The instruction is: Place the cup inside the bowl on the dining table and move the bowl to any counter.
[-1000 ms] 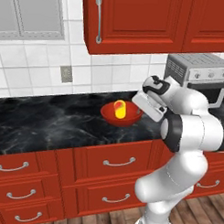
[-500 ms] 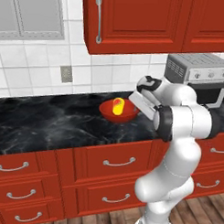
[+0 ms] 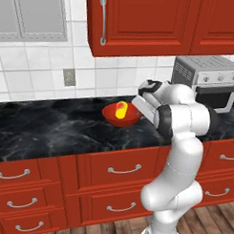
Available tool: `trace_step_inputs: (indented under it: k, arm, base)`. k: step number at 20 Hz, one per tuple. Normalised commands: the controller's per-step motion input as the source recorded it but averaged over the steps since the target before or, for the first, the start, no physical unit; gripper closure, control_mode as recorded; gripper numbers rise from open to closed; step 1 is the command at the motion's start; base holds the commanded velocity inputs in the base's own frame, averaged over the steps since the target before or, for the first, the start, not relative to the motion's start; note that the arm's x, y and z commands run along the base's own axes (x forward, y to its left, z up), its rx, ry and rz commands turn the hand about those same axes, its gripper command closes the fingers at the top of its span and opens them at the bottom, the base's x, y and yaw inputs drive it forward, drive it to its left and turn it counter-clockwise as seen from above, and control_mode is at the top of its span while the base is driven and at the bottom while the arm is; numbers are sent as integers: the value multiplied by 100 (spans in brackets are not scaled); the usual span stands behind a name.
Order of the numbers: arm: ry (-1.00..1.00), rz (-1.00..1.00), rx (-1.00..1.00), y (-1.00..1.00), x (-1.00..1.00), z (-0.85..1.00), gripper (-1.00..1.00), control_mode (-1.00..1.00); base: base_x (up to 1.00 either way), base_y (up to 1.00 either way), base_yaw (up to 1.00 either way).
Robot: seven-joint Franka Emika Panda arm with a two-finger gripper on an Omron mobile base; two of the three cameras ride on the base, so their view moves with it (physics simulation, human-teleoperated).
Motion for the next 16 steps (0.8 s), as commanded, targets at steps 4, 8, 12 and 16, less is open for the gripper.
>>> trace_step_inputs:
  k: [4,8,12,16]
  arm:
    - [-3,2,0,1,9,-13,100,-100]
    - [0,6,0,0,0,-3,100,-100]
    - [0,6,0,0,0,0,100,-100]
    - [0,4,0,0,2,-8,100,-100]
  base:
    - [0,0,0]
    - [0,0,0]
    - [0,0,0]
    - [0,0,0]
